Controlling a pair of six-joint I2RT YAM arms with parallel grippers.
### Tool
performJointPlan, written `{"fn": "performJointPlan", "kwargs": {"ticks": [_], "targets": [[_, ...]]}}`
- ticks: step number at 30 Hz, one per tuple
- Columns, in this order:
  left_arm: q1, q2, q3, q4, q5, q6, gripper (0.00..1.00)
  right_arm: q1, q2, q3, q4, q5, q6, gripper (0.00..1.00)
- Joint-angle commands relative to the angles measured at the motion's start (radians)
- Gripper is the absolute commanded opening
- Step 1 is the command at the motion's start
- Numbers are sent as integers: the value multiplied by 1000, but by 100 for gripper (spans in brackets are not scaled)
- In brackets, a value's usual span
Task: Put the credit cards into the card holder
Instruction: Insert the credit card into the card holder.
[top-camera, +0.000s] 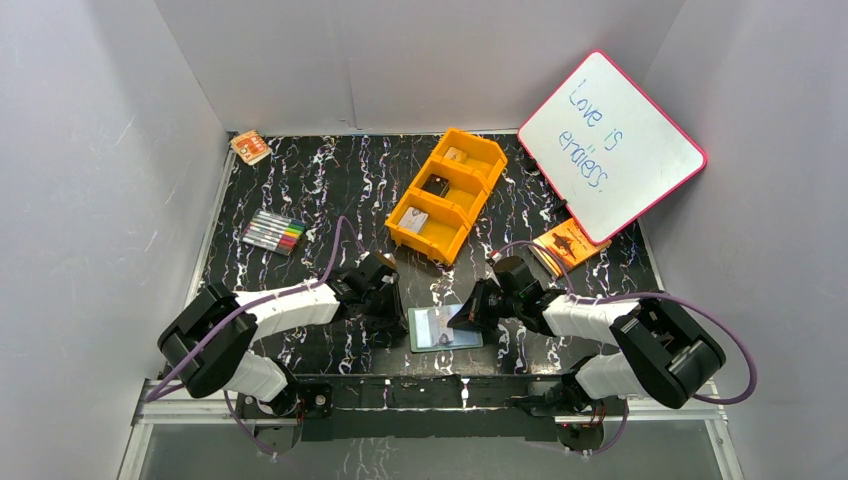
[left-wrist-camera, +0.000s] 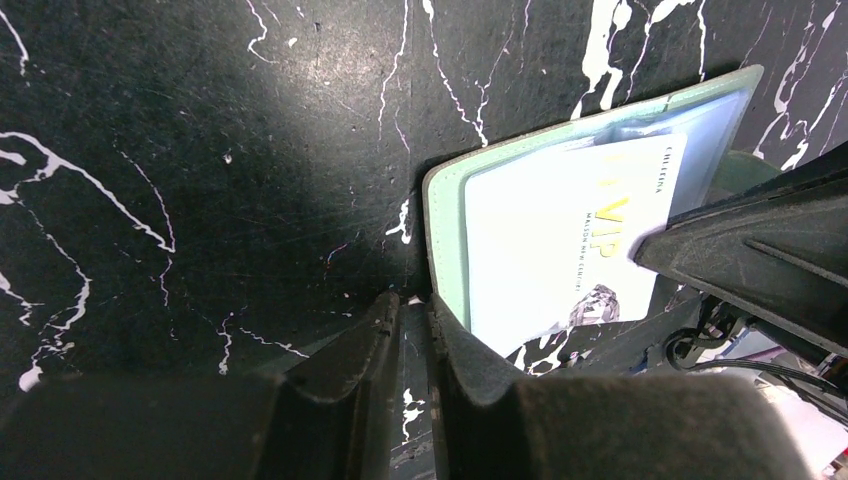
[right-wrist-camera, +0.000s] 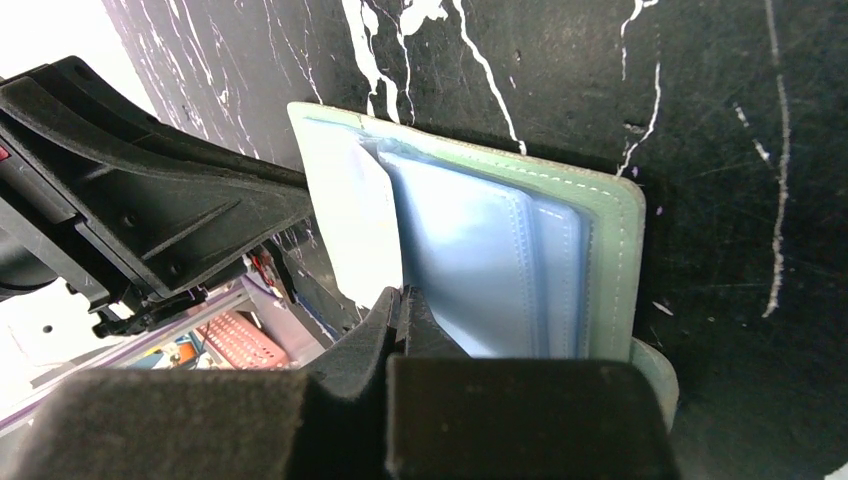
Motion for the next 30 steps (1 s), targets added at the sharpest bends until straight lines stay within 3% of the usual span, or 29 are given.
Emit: {"fn": "performJointPlan", "kwargs": {"ticks": [1,30], "targets": [[-6,31,-37,-34,-9,8,15,6,18,-4,18,-1,12,0],[-5,38,-34,-26,2,20,13,72,123,63,56,16,27,0]]}}
